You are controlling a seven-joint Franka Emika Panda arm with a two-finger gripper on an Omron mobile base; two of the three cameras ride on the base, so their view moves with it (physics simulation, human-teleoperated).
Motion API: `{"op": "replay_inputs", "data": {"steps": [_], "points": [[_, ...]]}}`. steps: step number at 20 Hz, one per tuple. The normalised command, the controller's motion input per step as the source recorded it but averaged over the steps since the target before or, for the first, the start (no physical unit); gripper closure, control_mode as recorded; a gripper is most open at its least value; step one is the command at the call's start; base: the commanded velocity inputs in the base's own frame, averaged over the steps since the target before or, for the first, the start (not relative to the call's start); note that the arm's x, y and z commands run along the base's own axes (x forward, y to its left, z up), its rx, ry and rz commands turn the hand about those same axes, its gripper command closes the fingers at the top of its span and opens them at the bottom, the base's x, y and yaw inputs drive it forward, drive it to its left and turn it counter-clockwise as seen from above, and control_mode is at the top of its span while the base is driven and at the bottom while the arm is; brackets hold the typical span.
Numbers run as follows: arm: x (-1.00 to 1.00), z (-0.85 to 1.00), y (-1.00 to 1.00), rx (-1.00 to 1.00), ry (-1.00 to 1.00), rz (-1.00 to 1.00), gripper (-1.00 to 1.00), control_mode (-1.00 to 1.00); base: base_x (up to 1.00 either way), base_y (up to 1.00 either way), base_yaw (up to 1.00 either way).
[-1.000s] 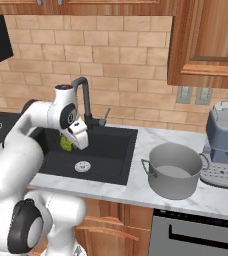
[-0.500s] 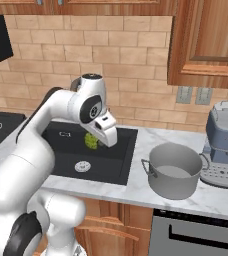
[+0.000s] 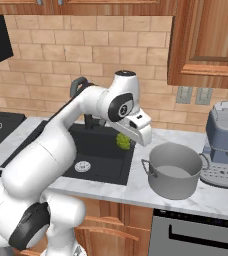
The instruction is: Dump the broccoli from the pot into the sink. Then turn on the water and wash the broccoli. Then turn off the water and put the broccoli back in the pot.
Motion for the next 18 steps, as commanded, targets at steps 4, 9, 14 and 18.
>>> {"op": "replay_inputs", "data": {"steps": [4, 9, 14, 18], "points": [[0.01, -0.11, -0.78, -0.03, 0.00, 0.00, 1.00, -1.00, 0.00, 0.00, 0.00], [0.18, -0.21, -0.71, -0.03, 0.00, 0.00, 1.00, -1.00, 0.00, 0.00, 0.00], [0.20, -0.32, -0.55, 0.00, 0.00, 0.00, 1.00, -1.00, 0.00, 0.00, 0.00], [0.29, -0.47, -0.24, 0.00, 0.00, 0.02, 1.00, -1.00, 0.00, 0.00, 0.00]]}}
